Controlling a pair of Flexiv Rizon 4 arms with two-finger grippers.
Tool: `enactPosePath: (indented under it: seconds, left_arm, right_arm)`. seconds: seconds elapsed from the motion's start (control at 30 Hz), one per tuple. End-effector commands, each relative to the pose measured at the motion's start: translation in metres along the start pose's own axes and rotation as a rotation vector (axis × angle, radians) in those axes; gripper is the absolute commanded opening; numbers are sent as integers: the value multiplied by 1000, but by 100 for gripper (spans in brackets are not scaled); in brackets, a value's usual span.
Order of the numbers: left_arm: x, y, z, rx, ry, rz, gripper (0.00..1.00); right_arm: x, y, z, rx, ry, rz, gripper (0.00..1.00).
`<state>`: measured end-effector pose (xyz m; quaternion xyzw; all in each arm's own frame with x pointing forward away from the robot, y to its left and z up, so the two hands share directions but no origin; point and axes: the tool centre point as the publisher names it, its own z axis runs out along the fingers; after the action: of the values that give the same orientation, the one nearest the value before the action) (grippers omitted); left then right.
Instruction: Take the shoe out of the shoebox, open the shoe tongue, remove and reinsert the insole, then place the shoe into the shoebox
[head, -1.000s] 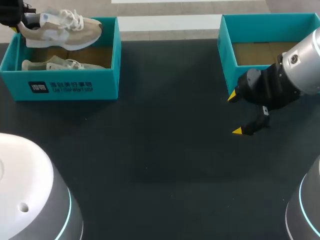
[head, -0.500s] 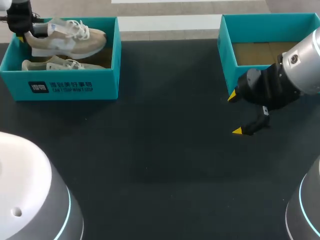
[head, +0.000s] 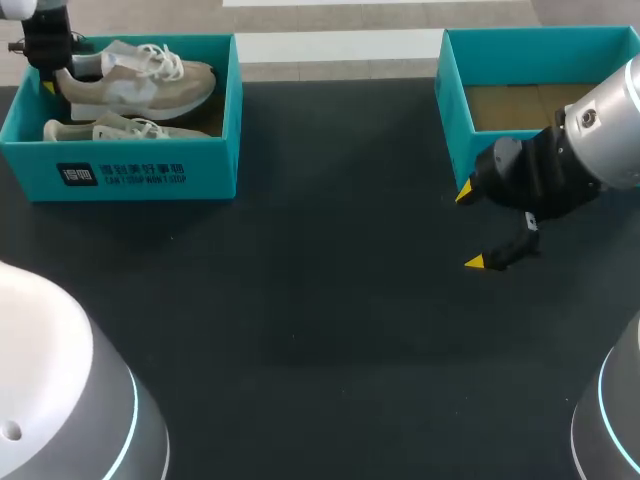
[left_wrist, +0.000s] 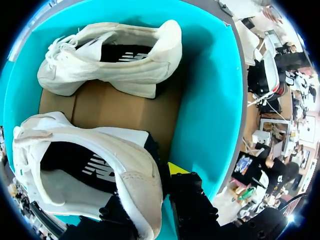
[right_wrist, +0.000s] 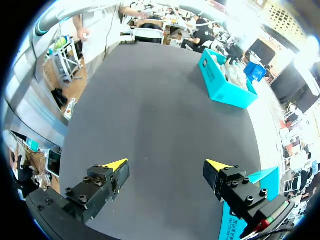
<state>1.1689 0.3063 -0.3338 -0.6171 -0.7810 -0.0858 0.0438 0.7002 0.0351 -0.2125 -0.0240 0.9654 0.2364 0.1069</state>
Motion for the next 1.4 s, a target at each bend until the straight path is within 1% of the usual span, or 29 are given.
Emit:
enactPosePath:
  seconds: [0.03, 0.37, 0.43, 0.7, 0.83, 0.87, 0.9, 0.93, 1.03, 1.13, 1.27, 1.33, 1.4]
  left_arm:
    - [-5, 8, 9, 28, 1, -7, 0]
    - [-15, 3, 24, 48, 15, -14, 0]
    - [-16, 2, 26, 68, 21, -26, 0]
    - [-13, 4, 36, 79, 19, -42, 0]
    - [-9, 1, 36, 85, 27, -41, 41]
    - [-8, 0, 35, 80, 28, -37, 47]
    - [-7, -1, 35, 78, 28, -35, 50]
    - [-7, -2, 35, 75, 29, -34, 66]
    - [-7, -3, 35, 76, 29, -37, 82]
    - [-6, -6, 29, 73, 14, -40, 87]
    - [-6, -7, 11, 49, -12, -28, 88]
    - [-7, -7, 3, 42, -36, -24, 86]
    - [-8, -8, -9, 40, -63, -19, 85]
  right_arm:
    - [0, 1, 2, 4, -2, 1, 100]
    - [0, 1, 2, 4, -2, 1, 100]
    - [0, 1, 2, 4, -2, 1, 100]
    - [0, 1, 2, 4, -2, 1, 100]
    - [0, 1, 2, 4, -2, 1, 100]
    - [0, 1, 2, 4, -2, 1, 100]
    - [0, 1, 2, 4, -2, 1, 100]
    - [0, 1, 2, 4, -2, 1, 100]
    - [0, 1, 2, 4, -2, 1, 100]
    - [0, 1, 2, 4, -2, 1, 100]
    - [0, 1, 2, 4, -2, 1, 100]
    - [0, 1, 2, 4, -2, 1, 100]
    - [0, 1, 2, 4, -2, 1, 100]
